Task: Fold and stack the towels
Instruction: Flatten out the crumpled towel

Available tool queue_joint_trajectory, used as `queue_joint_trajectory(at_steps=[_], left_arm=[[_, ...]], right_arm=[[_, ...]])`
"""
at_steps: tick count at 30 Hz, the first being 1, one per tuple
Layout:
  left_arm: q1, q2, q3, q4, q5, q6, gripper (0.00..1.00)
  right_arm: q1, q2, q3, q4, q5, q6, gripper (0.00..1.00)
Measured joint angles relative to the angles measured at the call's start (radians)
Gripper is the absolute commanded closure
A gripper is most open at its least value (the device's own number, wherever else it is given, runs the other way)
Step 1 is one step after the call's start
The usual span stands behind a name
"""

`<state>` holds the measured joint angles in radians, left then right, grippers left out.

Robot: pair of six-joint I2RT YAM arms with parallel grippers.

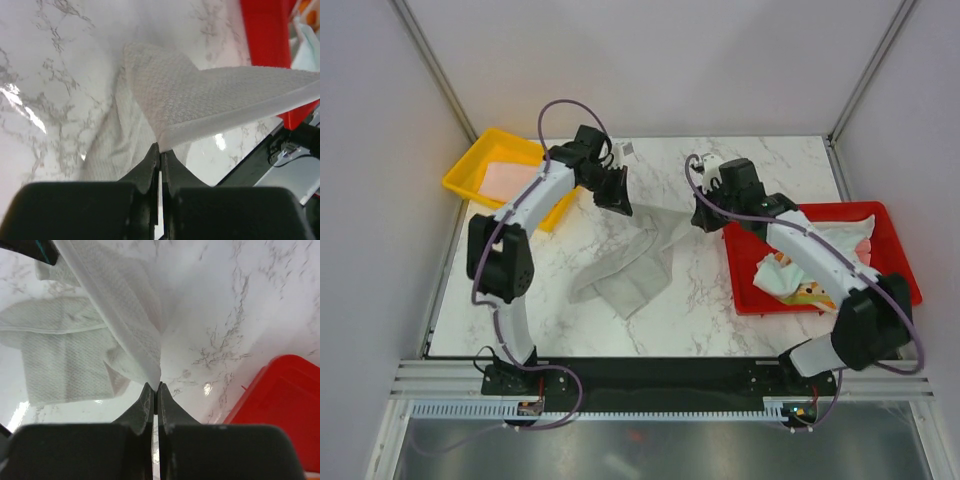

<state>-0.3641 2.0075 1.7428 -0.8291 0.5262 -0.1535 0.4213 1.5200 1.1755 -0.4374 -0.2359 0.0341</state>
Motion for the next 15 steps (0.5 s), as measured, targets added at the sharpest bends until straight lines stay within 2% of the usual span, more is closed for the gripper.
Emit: queue_joint_trajectory(at_steps=[6,9,12,15], left_arm=[[-0.097,-0.449,-0.101,-0.07,-0.095,0.069,0.98],[-0.185,-0.641,-0.113,-0.093,-0.131,0.065,0.98],[-0.27,-0.755,-0.098,-0.111,-0.16,0.046,0.98],[-0.328,-0.772,-0.031,-0.146,-0.191,0.033,0.98]], right_arm=[[0.198,-0.431,-0.016,-0.082,0.084,0.017,1.0],[0.218,-0.647,-0.043,-0.097,0.085,0.039,1.0],[0.217,-0.791,-0.045,-0.074,0.058,0.074,1.0],[0.22,-0.826,-0.024,-0.034,0.016,0.103,1.0]])
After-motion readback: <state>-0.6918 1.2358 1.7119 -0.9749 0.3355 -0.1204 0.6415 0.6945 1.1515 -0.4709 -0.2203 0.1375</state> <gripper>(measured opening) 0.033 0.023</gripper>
